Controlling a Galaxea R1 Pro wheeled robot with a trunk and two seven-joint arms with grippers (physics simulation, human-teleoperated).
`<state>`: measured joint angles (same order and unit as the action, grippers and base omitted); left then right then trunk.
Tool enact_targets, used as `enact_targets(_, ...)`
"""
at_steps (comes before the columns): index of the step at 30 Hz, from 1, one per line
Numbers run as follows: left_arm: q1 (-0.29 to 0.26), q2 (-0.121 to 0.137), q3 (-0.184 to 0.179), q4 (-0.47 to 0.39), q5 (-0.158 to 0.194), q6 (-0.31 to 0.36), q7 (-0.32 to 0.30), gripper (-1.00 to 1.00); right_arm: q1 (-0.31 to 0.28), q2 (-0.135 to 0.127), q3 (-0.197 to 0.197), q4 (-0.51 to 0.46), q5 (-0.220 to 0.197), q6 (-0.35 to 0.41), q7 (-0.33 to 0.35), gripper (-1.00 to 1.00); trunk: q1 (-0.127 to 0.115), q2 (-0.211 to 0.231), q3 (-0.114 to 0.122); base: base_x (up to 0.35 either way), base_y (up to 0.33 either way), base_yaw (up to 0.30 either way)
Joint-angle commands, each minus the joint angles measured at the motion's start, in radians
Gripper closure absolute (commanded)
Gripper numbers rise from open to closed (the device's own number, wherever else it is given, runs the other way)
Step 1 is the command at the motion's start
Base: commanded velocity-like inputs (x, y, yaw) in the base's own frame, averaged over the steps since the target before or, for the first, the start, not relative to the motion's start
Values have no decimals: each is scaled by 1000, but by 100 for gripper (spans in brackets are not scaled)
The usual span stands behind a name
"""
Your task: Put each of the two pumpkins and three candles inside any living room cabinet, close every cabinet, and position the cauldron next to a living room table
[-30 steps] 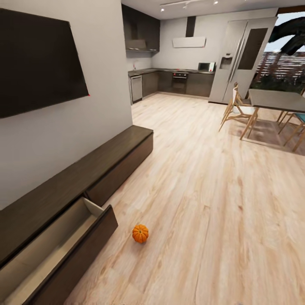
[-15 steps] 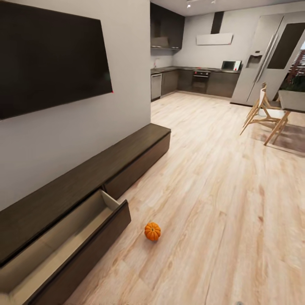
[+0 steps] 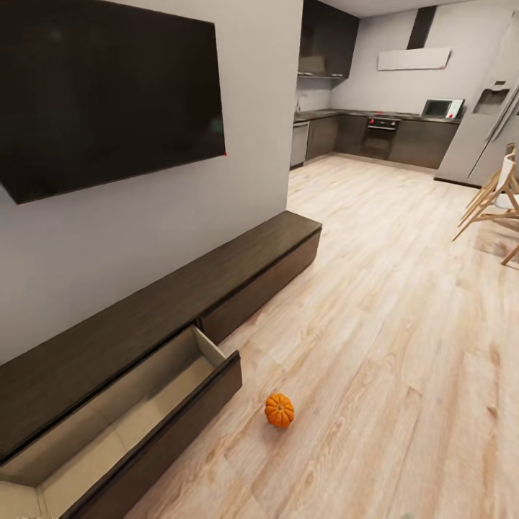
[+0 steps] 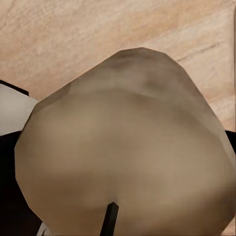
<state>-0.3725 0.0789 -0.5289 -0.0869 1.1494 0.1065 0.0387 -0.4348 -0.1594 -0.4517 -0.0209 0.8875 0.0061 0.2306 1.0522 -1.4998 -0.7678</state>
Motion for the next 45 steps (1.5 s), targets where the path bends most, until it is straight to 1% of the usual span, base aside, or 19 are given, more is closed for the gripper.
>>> enact_targets(1,0,0,-7,-2,7,4,4,100,0,0,-8,-1,7,0,0,100,0,0,-2,104,0,232)
enact_targets(5,0,0,-8,-2,7,4,4,100,1,0,-8,2,7,-2,-48,100,0,0,-6,30,0,229)
enact_targets(8,0,0,-8,-2,7,4,4,100,1,0,-8,6,7,-3,-61,100,0,0,-10,4,0,225)
enact_targets(21,0,-1,-7,-2,7,4,5,100,1,0,-8,9,10,-6,-65,100,0,0,-25,11,-7,211)
enact_targets(34,0,-2,-7,-2,7,4,5,100,1,0,-8,10,9,-7,-65,100,0,0,-40,266,-81,200)
enact_targets(45,0,-1,-7,-2,7,4,5,100,2,0,-8,10,10,-8,-65,100,0,0,-54,22,-7,199)
